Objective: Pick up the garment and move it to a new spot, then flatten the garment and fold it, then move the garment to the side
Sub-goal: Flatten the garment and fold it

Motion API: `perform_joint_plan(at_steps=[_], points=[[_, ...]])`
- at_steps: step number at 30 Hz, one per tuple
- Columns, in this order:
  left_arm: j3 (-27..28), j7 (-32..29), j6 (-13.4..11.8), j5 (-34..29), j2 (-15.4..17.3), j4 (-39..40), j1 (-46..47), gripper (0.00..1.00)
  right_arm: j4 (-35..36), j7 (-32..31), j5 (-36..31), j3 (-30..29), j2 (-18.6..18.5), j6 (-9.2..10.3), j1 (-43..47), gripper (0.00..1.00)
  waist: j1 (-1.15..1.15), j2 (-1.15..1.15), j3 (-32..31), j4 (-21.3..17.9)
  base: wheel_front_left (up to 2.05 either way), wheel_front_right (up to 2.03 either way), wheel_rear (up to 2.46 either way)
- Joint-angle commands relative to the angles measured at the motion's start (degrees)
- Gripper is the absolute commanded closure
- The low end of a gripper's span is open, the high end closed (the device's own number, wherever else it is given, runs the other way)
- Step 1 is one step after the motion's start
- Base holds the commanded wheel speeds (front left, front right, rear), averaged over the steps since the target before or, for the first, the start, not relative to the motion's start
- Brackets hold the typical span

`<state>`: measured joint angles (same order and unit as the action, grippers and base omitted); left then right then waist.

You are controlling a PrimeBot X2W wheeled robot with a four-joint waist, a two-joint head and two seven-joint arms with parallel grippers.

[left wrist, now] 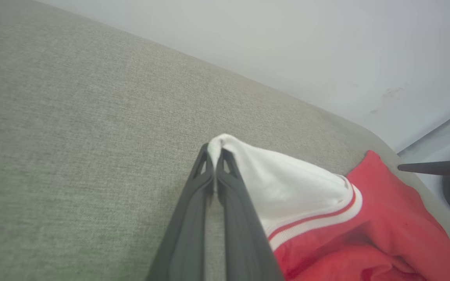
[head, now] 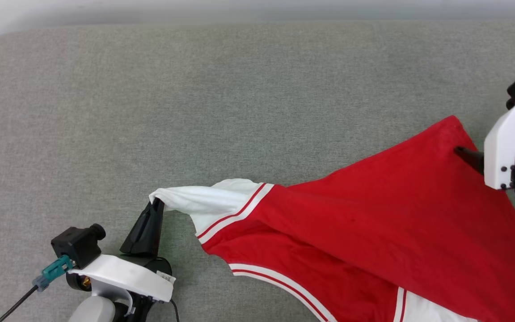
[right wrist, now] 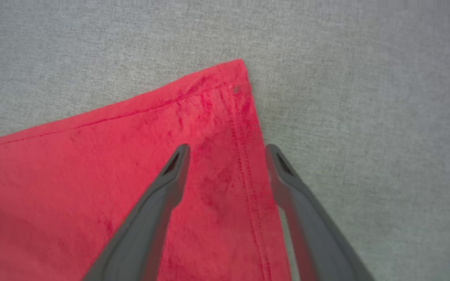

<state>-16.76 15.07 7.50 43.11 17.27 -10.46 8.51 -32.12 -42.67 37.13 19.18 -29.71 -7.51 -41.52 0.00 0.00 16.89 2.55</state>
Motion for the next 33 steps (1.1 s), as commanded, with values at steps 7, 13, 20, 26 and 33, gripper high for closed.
perform_joint_plan(at_steps=[7,13,20,26,33], points=[[-1.3,0.1,0.0,0.4,0.0,-0.5,1.7,1.0,-8.9,4.2,-0.2,5.0,0.9,0.05,-6.3,0.0,0.0,0.0,1.4,1.4,0.0,0.0,0.0],[-2.3,0.1,0.0,0.4,0.2,-1.0,2.7,1.0,-11.7,7.9,0.6,10.8,-0.5,0.04,-8.7,0.0,0.0,0.0,2.7,2.2,0.0,0.0,0.0],[-2.5,0.1,0.0,0.7,0.0,-1.5,3.0,1.0,-15.1,10.3,2.3,15.4,-0.8,0.05,-9.6,0.0,0.0,0.0,3.1,2.8,0.0,0.0,0.0],[-2.8,0.1,0.0,0.9,-0.2,-1.6,3.5,1.0,-17.6,12.0,4.1,19.7,0.2,0.04,-10.1,0.0,0.0,0.0,3.7,3.0,0.0,0.0,0.0],[-3.5,0.1,0.0,0.9,-0.5,-1.9,4.9,1.0,-19.3,13.1,6.2,24.4,0.3,0.04,-11.2,0.28,0.0,0.0,5.2,3.7,0.0,0.0,0.0]])
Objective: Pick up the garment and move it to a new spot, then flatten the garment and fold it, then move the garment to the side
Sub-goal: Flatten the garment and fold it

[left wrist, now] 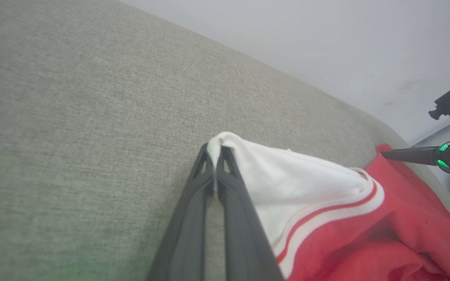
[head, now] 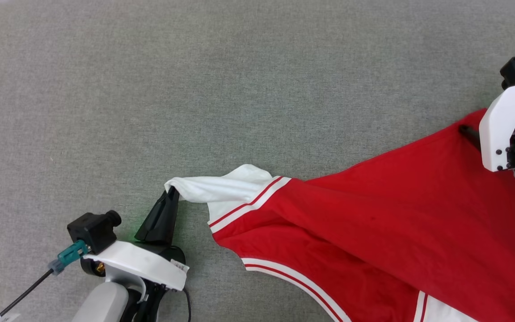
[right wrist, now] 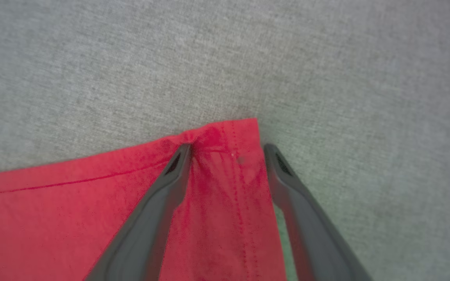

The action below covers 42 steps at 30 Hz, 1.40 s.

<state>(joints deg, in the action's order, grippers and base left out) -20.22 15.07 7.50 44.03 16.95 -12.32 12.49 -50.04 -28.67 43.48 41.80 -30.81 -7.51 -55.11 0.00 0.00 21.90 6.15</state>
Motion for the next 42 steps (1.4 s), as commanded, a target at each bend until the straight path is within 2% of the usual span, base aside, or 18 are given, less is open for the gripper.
perform_joint_plan(at_steps=[1,2,9,14,19,26,32,37,42], points=[[-0.2,0.1,0.0,0.0,-0.2,-0.1,1.1,1.0,-1.4,-0.8,0.4,2.4,1.2,0.03,2.4,0.53,0.0,0.0,0.3,0.2,0.0,0.0,0.0],[-0.3,0.1,0.0,0.0,-0.2,-0.2,1.2,1.0,-1.7,-0.5,1.0,2.8,1.1,0.03,2.2,1.0,0.0,0.0,0.4,0.3,0.0,0.0,0.0],[-0.1,0.1,0.0,0.3,-0.1,-0.8,1.9,1.0,-3.1,1.6,3.7,4.8,0.3,0.07,1.0,1.0,0.0,0.0,0.4,0.5,0.0,0.0,0.0],[1.2,0.1,0.0,-0.5,-0.3,-0.7,1.2,1.0,-4.5,5.0,6.3,4.1,1.2,0.04,0.4,1.0,0.0,0.0,-2.7,-0.1,0.0,0.0,0.0],[2.7,0.1,0.0,-0.5,0.8,0.7,1.5,1.0,-3.2,6.3,9.6,4.3,1.7,0.04,-0.7,1.0,0.0,0.0,-6.3,-1.2,0.0,0.0,0.0],[4.8,0.1,0.0,0.1,5.7,5.2,4.9,1.0,0.7,7.5,14.9,3.7,-0.1,0.04,-3.8,1.0,0.0,0.0,-9.9,-2.6,0.0,0.0,0.0],[4.2,-2.2,0.0,-0.3,11.2,6.9,13.0,1.0,3.5,7.9,18.9,2.6,-1.1,0.04,-7.8,1.0,0.0,0.0,-12.5,-4.1,0.0,0.0,0.0],[3.4,-6.2,0.0,-0.5,14.4,8.4,21.0,1.0,4.3,8.5,19.0,3.1,-0.9,0.04,-12.3,1.0,0.0,0.0,-14.2,-5.2,0.0,0.0,0.0],[3.5,-10.6,0.0,-0.5,16.1,7.8,30.2,1.0,5.0,9.0,17.4,4.7,-0.3,0.04,-17.4,1.0,0.0,0.0,-15.2,-5.9,0.0,0.0,0.0]])
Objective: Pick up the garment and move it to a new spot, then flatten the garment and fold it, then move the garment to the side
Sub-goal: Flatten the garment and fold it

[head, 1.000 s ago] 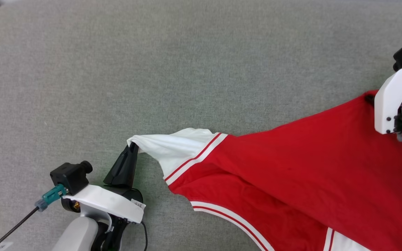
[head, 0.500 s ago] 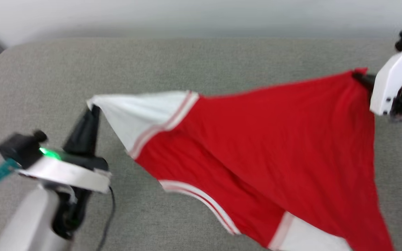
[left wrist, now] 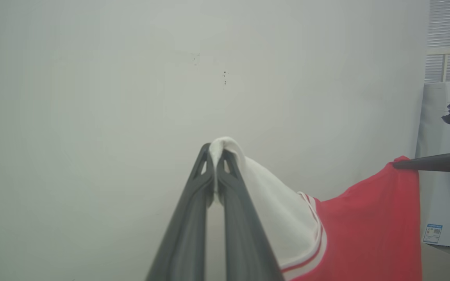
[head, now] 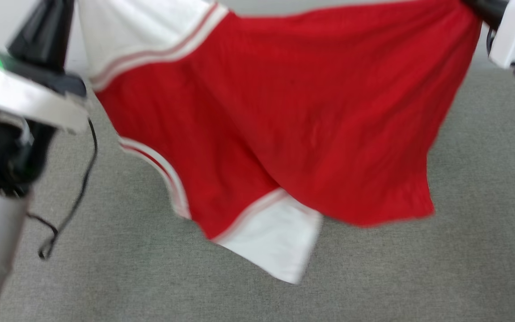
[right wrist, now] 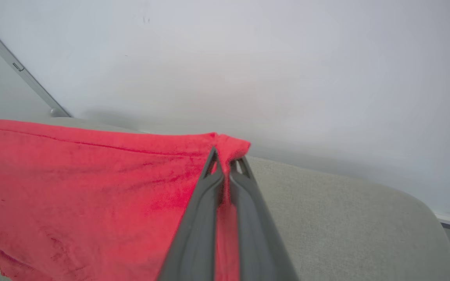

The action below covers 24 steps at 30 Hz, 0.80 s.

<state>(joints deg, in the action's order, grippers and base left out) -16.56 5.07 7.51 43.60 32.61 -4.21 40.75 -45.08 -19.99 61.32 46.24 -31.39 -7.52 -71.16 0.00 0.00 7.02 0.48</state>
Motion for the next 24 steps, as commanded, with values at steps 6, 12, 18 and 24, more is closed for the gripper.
perform_joint_plan(at_steps=[6,12,18,24], points=[[-0.7,-5.2,-0.1,0.5,1.1,-5.0,16.1,1.0,0.5,0.1,-0.6,0.6,1.0,0.06,-8.4,1.0,0.0,0.0,-1.3,-0.4,0.0,0.0,0.0],[-3.8,-7.3,-0.1,-0.1,0.4,-12.9,30.2,1.0,-1.7,0.6,-0.8,-0.4,1.8,0.05,-15.6,1.0,0.0,0.0,-1.5,-0.4,0.0,0.0,0.0],[-7.7,-6.9,0.0,0.4,-2.1,-24.8,45.2,1.0,-7.0,1.3,-2.8,-0.3,3.3,0.05,-24.1,1.0,0.0,0.0,0.1,-1.2,0.0,0.0,0.0],[-11.1,-6.4,0.0,0.9,-3.7,-30.9,53.6,1.0,-10.3,2.3,-4.2,0.0,5.4,0.05,-30.2,1.0,0.0,0.0,5.7,-2.2,0.0,0.0,0.0]])
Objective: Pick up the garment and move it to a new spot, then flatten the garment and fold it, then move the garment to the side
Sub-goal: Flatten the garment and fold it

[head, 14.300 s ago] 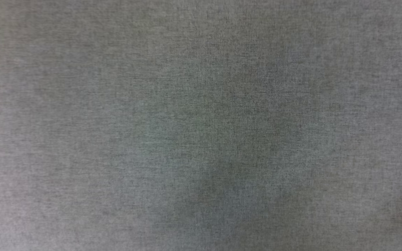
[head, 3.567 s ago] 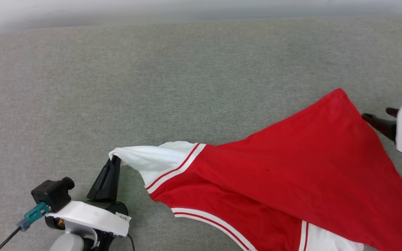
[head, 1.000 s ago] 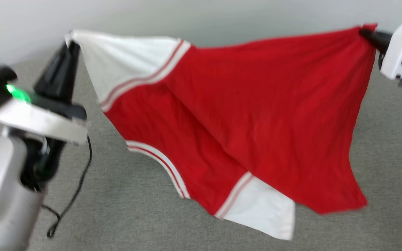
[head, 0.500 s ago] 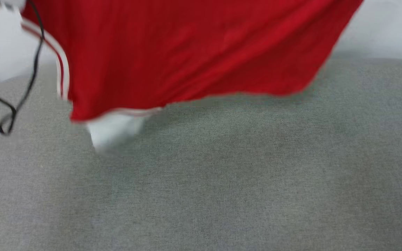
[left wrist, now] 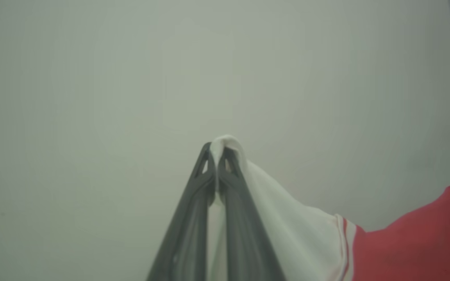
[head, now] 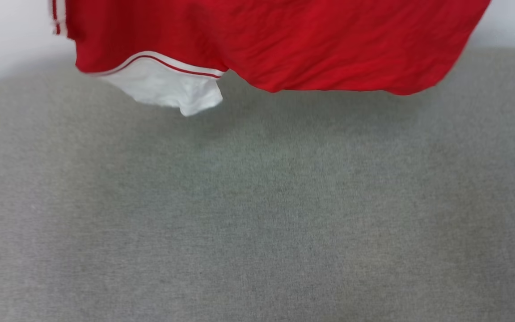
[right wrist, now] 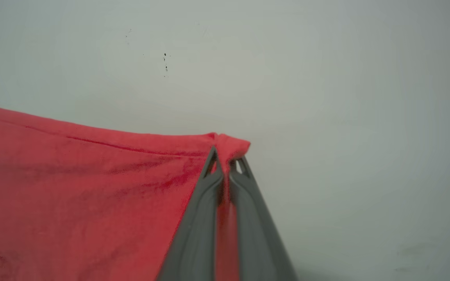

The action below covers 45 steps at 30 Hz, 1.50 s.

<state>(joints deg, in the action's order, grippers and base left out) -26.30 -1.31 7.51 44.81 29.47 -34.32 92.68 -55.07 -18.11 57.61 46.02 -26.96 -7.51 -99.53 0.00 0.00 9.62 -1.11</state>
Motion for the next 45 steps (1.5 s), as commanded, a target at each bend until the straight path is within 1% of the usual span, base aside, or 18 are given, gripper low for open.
perform_joint_plan(at_steps=[1,3,6,7,9,13,15,17,20,23,26,29,33,36,41,45], points=[[-2.0,-0.1,0.0,-0.1,-0.8,-1.6,3.3,1.0,-0.5,0.7,-0.9,0.3,1.2,0.04,-3.0,1.0,0.0,0.0,4.4,-0.7,0.0,0.0,0.0],[-3.3,0.4,0.0,-0.1,-1.2,-2.8,6.7,1.0,-1.1,1.2,-1.3,0.3,1.6,0.04,-5.3,1.0,0.0,0.0,7.2,-0.9,0.0,0.0,0.0],[-5.2,1.8,-0.1,-0.5,-2.7,-4.8,11.4,1.0,-2.2,1.7,-1.5,-0.1,2.1,0.04,-8.6,1.0,0.0,0.0,11.4,-0.5,0.0,0.0,0.0],[-5.2,1.8,-0.1,-0.5,-2.7,-4.8,11.4,1.0,-2.2,1.7,-1.5,-0.1,2.1,0.04,-8.6,1.0,0.0,0.0,11.4,-0.5,0.0,0.0,0.0],[-6.8,2.7,-0.1,-1.1,-3.8,-6.2,14.3,1.0,-2.9,1.6,-2.0,-0.2,2.4,0.04,-11.0,1.0,0.0,0.0,14.2,-0.2,0.0,0.0,0.0],[-9.2,5.2,-0.1,-2.4,-5.5,-9.2,21.0,1.0,-4.3,1.9,-3.0,-0.7,2.0,0.04,-16.3,1.0,0.0,0.0,20.0,0.7,0.0,0.0,0.0],[-10.7,7.0,-0.1,-3.8,-6.9,-11.0,23.6,1.0,-4.9,1.7,-4.6,0.2,1.6,0.04,-18.3,1.0,0.0,0.0,21.8,1.4,0.0,0.0,0.0],[-11.5,8.5,-0.1,-3.8,-8.0,-12.3,26.5,1.0,-4.2,1.6,-4.7,0.2,1.7,0.04,-20.3,1.0,0.0,0.0,23.4,1.7,0.0,0.0,0.0],[-11.8,10.2,-0.1,-4.0,-8.4,-15.4,30.4,1.0,-4.5,2.4,-5.8,0.1,0.8,0.04,-22.1,1.0,0.0,0.0,25.6,2.0,0.0,0.0,0.0],[-11.2,12.0,-0.1,-3.1,-10.0,-18.8,32.7,1.0,-5.4,2.8,-6.1,0.1,1.1,0.04,-22.6,1.0,0.0,0.0,27.3,1.9,0.0,0.0,0.0],[-11.2,12.9,-0.1,-1.9,-11.4,-21.7,34.1,1.0,-5.0,3.8,-6.4,0.1,0.4,0.04,-23.8,1.0,0.0,0.0,29.6,2.0,0.0,0.0,0.0],[-12.1,13.7,-0.1,-0.3,-12.1,-22.4,33.0,1.0,-4.9,4.7,-6.4,0.4,-0.5,0.04,-23.1,1.0,0.0,0.0,31.9,2.3,0.0,0.0,0.0],[-13.1,15.1,-0.1,2.5,-11.4,-21.9,29.2,1.0,-4.3,6.3,-5.8,1.2,-1.3,0.04,-20.5,1.0,0.0,0.0,34.2,2.3,0.0,0.0,0.0],[-13.0,15.9,-0.1,5.2,-10.7,-20.4,25.6,1.0,-3.5,7.7,-4.7,1.6,-2.6,0.05,-18.5,1.0,0.0,0.0,35.3,2.4,0.0,0.0,0.0],[-13.7,16.5,-0.1,8.6,-9.3,-16.7,17.2,1.0,-2.6,9.3,-2.1,2.5,-3.3,0.04,-12.4,1.0,0.0,0.0,35.0,2.2,0.0,0.0,0.0],[-13.2,16.6,-0.1,9.9,-7.6,-11.1,9.0,1.0,-1.1,10.8,0.0,4.0,-4.0,0.04,-5.9,1.0,0.0,0.0,33.4,1.9,0.0,0.0,0.0]])
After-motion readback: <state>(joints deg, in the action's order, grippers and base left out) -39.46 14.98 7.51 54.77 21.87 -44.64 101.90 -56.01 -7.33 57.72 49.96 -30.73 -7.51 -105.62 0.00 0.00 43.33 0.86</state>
